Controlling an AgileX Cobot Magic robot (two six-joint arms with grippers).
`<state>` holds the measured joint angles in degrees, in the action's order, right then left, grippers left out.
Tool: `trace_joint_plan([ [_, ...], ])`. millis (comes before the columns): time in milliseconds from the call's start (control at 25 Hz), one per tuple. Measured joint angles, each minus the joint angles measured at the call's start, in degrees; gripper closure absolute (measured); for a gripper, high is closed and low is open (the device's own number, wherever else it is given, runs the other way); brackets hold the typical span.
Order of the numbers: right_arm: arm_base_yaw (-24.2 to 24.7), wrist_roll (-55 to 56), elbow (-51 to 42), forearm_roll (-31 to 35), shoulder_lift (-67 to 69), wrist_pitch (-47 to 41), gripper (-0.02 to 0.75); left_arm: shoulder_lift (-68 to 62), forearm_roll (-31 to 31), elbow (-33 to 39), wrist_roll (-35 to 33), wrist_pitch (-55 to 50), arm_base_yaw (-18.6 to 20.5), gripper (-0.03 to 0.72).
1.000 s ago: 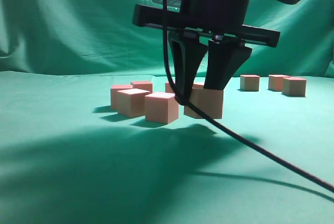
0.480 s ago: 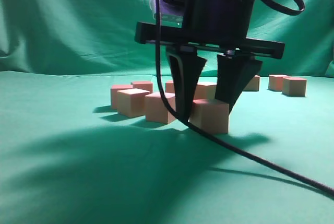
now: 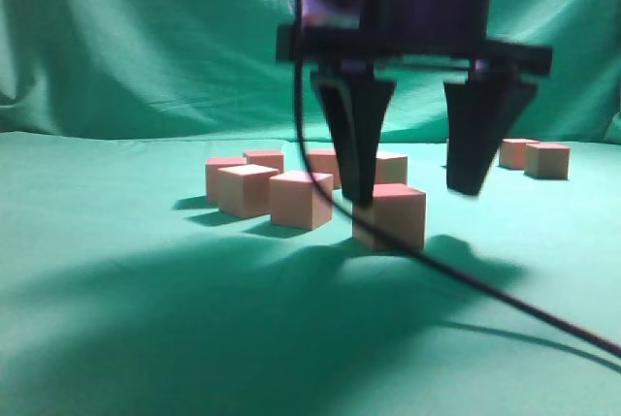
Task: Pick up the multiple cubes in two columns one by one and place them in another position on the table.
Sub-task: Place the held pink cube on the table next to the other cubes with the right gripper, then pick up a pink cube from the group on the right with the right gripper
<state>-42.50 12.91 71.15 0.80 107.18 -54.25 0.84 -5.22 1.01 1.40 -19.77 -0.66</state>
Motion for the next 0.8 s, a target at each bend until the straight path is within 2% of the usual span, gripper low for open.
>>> trace_joint_plan([
  [320,0.0,0.9,11.6,-4.1,-7.3,-3.7,0.231,0.0,0.0,0.0,0.0,0.0,0.0,0.688],
  [400,0.0,3.3,14.1,-8.9,-9.3,-5.1,0.231,0.0,0.0,0.0,0.0,0.0,0.0,0.688],
  [520,0.7,10.6,16.4,-20.8,-11.7,-7.2,0.231,0.0,0.0,0.0,0.0,0.0,0.0,0.688],
  [640,5.2,14.7,16.6,-27.5,-12.7,-9.7,0.231,0.0,0.0,0.0,0.0,0.0,0.0,0.688],
  [800,15.1,13.9,16.6,-25.2,-12.5,-10.3,0.231,0.0,0.0,0.0,0.0,0.0,0.0,0.688],
])
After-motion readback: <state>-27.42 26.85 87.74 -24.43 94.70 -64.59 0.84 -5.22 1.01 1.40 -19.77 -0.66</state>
